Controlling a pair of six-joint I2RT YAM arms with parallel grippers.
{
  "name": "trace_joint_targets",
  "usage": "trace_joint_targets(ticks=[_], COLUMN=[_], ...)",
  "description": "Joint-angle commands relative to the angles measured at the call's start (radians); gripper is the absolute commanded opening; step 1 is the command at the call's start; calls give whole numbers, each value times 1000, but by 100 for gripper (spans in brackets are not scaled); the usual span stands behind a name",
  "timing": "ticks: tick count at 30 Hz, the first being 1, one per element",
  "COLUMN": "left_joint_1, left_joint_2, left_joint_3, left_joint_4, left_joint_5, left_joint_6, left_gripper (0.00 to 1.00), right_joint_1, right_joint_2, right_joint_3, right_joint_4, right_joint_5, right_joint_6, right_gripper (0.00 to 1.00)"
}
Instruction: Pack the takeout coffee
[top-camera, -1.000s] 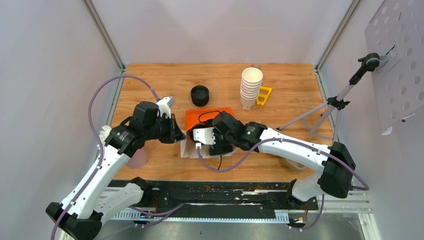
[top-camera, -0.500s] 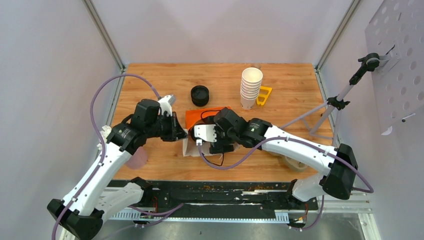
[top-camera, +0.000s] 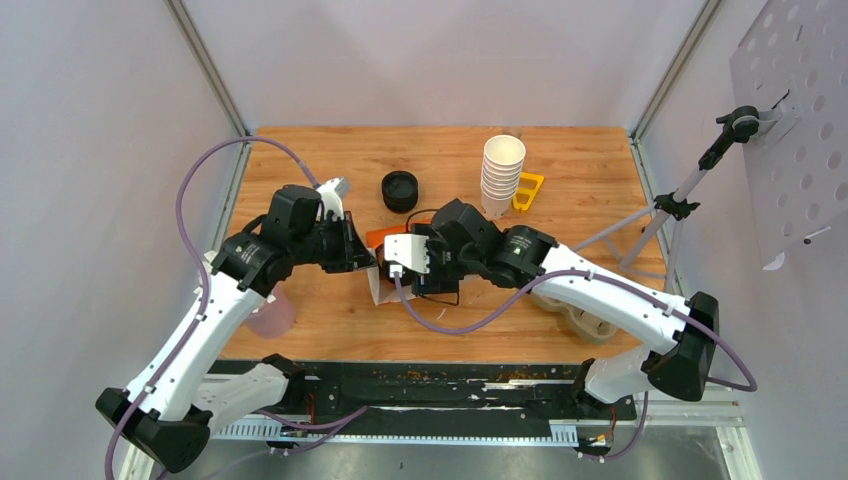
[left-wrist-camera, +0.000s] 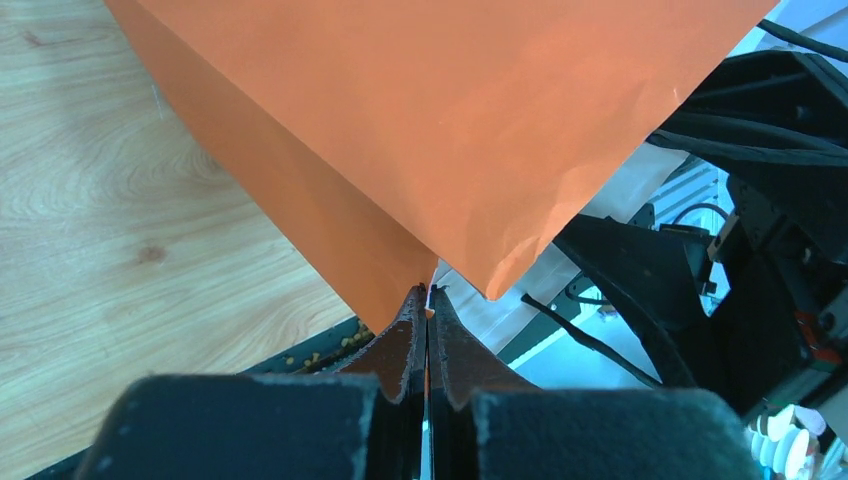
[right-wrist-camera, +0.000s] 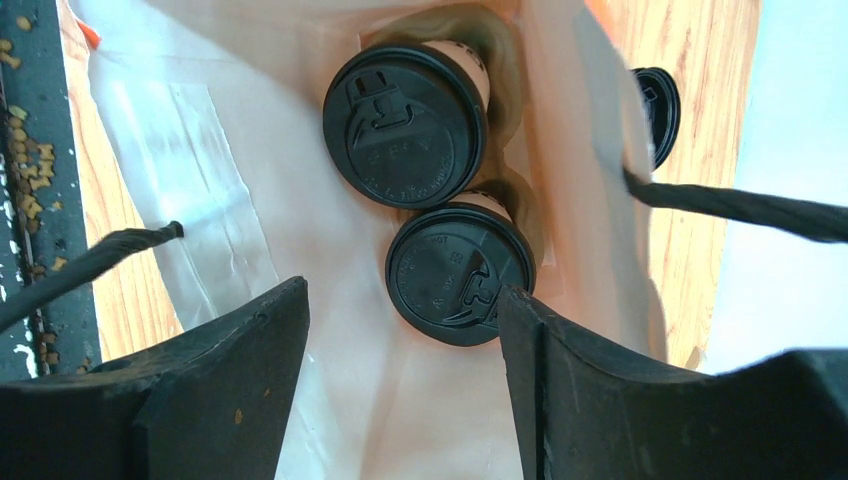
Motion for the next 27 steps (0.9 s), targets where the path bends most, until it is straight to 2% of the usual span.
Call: trace_joint_targets(ticks=[1, 11, 21, 27], left_joint_1=[3, 7, 52, 82], left_joint_2=[12, 48, 101, 149], left_joint_3=[53, 103, 182, 227], left_joint_4=[-34, -75, -154, -184], left_joint_5=[-17, -41, -76, -53], left_joint_6=[-32, -81, -102, -106], left_gripper=[0, 0, 0, 0], right_joint_1=[-6, -14, -17, -20], right_joint_2=[-31, 22, -29, -61], right_joint_3=[62, 191, 176, 177], right_joint_4=[10, -12, 121, 134], right_joint_5=[-41, -128, -131, -155], right_joint_6=[52, 197, 342, 402], right_gripper=[68, 67, 67, 69])
